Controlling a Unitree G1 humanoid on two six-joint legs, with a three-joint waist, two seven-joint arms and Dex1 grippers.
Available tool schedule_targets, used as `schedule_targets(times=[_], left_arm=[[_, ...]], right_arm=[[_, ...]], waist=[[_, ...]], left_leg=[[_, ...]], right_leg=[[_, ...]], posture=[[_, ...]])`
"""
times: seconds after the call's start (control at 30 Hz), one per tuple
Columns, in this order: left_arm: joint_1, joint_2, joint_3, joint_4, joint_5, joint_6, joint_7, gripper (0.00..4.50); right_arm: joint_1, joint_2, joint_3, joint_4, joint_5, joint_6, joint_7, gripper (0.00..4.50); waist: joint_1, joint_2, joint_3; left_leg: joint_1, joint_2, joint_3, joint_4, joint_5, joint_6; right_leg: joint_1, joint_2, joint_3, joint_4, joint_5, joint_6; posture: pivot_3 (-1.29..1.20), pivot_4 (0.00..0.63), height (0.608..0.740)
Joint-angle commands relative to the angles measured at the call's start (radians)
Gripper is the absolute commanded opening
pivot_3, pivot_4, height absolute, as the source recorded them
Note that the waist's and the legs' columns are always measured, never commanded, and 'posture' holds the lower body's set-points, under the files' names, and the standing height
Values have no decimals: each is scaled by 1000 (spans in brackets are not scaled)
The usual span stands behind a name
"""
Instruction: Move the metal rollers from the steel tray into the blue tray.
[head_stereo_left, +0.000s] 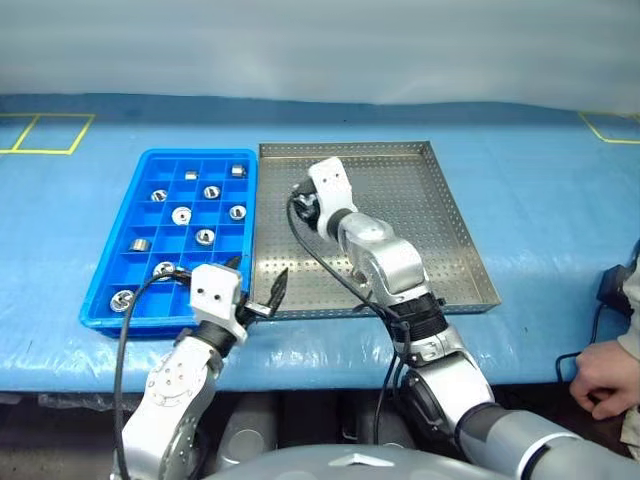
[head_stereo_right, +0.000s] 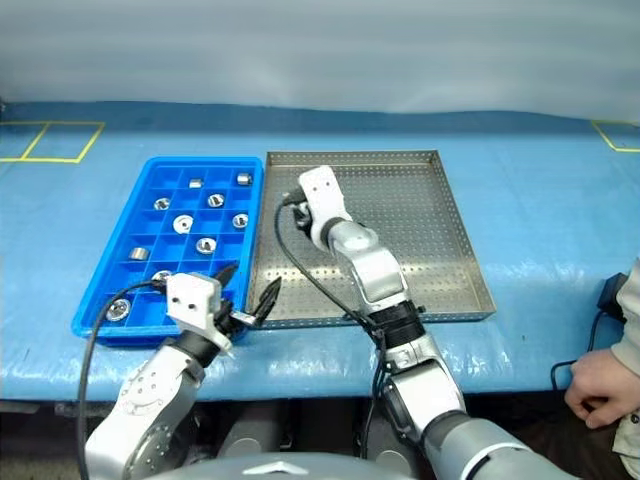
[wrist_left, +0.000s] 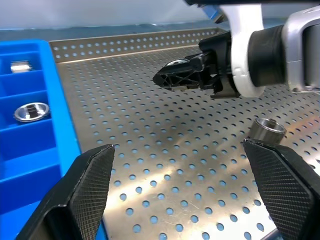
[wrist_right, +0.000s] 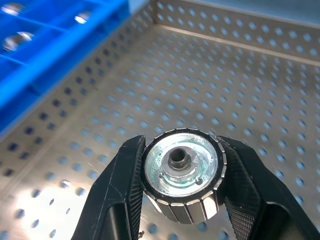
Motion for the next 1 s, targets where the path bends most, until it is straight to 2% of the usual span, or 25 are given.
schedule_targets(times=[0.03,0.23,0.43,0.77,0.8,1.0], left_arm=[[52,3,44,-81,20,-43,20,4500],[197,-6,123,-142,23,-68,43,4500],[247,-29,110,-148,29,-81,51,4500],[235,-29,69,-117,36,-90,28,4500],[229,-28,67,-112,33,-89,24,4500],[183,-16,53,-93,24,-73,0,4500]], right_arm=[[-53,35,82,-98,22,31,69,1828],[-57,90,202,-70,32,27,152,1828],[-17,109,270,-42,34,32,189,1828],[28,64,251,-20,13,35,171,1828],[35,57,246,-31,14,44,172,2554],[74,22,226,-113,16,90,163,4400]], waist=[[3,0,0],[34,0,0],[79,0,1],[107,0,1],[109,0,1],[109,0,1]], left_leg=[[0,0,0,0,0,0],[-1,2,-1,0,0,0],[-1,4,-3,0,0,0],[-2,5,-3,0,0,0],[-2,5,-3,0,0,0],[-2,5,-3,1,0,0]], right_leg=[[0,0,0,0,0,0],[0,-2,-2,-1,-3,4],[1,-2,-6,-2,-7,-3],[0,-1,-7,-1,-8,-4],[0,-1,-7,-1,-8,-4],[1,-2,-8,-2,-8,-4]], posture=[[353,150,740],[432,150,740],[469,150,740],[426,150,740],[415,150,740],[361,150,740]])
